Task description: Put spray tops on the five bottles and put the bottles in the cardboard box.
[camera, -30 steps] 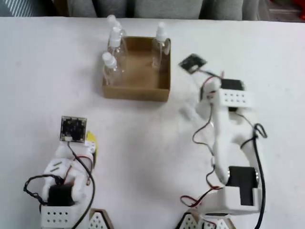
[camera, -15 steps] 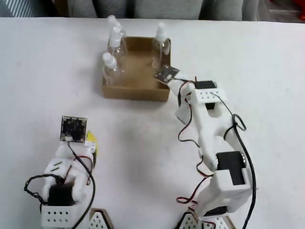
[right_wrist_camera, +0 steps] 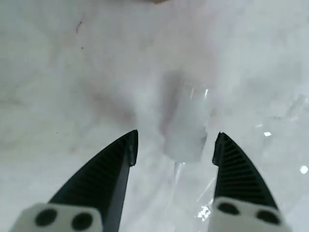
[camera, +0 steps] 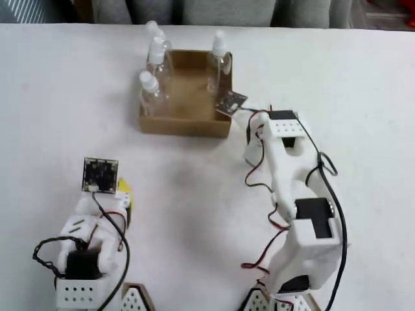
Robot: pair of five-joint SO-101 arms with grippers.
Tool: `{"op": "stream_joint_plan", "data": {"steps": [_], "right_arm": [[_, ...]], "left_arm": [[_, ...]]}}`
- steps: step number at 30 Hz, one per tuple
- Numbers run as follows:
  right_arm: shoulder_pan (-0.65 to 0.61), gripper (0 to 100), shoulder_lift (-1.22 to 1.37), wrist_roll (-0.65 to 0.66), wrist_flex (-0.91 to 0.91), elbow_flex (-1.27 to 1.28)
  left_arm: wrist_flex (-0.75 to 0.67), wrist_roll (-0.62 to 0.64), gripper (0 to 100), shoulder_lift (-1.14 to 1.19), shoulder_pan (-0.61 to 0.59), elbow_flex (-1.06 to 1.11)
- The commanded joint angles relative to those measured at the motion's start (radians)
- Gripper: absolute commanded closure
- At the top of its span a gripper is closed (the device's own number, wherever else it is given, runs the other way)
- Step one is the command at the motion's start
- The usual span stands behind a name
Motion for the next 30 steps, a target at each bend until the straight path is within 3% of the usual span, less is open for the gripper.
{"op": "stream_joint_plan", "data": {"steps": [1, 3, 6, 8, 10, 18, 21, 30], "right_arm": [[0.018, 78.5, 0.048, 0.034, -0.021, -0.057], [0.015, 83.7, 0.058, 0.029, -0.021, -0.058], [0.004, 99.7, 0.038, 0.023, -0.004, -0.057], [-0.005, 95.4, 0.002, -0.038, 0.051, -0.057], [-0.028, 98.0, -0.053, -0.137, 0.105, -0.057], [-0.127, 98.2, -0.318, -0.813, 0.283, -0.052], [-0.197, 98.1, -0.354, -0.991, 0.297, -0.049], [-0.314, 94.9, -0.251, -1.011, 0.168, 0.02]], "left_arm": [[-0.029, -0.008, 92, -0.013, -0.01, -0.002], [-0.029, -0.008, 92, -0.013, -0.01, -0.002], [-0.029, -0.008, 92, -0.013, -0.01, -0.002], [-0.029, -0.008, 92, -0.013, -0.01, -0.002], [-0.029, -0.008, 92, -0.013, -0.01, -0.002], [-0.029, -0.008, 92, -0.013, -0.01, -0.002], [-0.029, -0.008, 92, -0.013, -0.01, -0.002], [-0.017, -0.008, 92, -0.013, -0.012, -0.002]]}}
